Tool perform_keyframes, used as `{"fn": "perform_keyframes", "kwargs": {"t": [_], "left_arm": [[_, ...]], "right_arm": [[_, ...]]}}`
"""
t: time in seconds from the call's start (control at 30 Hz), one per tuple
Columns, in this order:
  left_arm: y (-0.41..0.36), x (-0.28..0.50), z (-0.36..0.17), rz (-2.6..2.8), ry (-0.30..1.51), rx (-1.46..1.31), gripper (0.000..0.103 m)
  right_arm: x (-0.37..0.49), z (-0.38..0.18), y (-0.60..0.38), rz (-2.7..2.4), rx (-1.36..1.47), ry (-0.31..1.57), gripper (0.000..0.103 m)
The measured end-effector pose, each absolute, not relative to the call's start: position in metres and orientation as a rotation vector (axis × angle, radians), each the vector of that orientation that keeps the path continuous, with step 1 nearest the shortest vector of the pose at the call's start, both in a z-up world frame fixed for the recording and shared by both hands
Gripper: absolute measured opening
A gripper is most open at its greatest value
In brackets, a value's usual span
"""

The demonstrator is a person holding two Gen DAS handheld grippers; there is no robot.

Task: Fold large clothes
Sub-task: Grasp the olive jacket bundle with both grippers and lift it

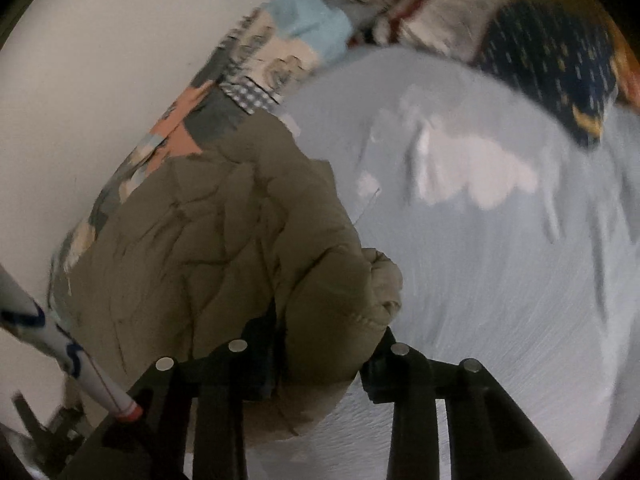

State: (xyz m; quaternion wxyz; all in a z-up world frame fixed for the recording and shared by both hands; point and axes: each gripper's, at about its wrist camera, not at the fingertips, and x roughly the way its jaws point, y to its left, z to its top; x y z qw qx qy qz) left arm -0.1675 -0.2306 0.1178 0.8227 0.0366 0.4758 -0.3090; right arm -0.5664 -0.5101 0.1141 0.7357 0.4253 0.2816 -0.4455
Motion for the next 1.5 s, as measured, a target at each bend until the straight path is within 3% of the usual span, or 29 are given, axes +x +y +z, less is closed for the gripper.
{"fn": "perform_keyframes", "kwargs": {"t": [0.27, 0.87, 1.3, 1.5], "left_arm": [[-0.220, -0.182, 0.146, -0.702, 0.937, 0.087, 0.061], [-0.139, -0.227, 0.203, -0.739, 0.882, -0.010, 0.060], [-0.066, -0.274, 0.176, -0.734, 0.971, 0.001, 0.060], [-0.048, -0.254, 0.124, -0.672, 1.248, -0.086, 0.065]], "right_arm": [[-0.545, 0.154, -0.484, -0.983, 0.657, 0.639, 0.030], [-0.582, 0.220, -0.427, -0.900, 0.638, 0.556, 0.030], [-0.648, 0.216, -0.354, -0.879, 0.717, 0.542, 0.030], [-0.675, 0.174, -0.357, -0.876, 0.934, 0.613, 0.031]]}}
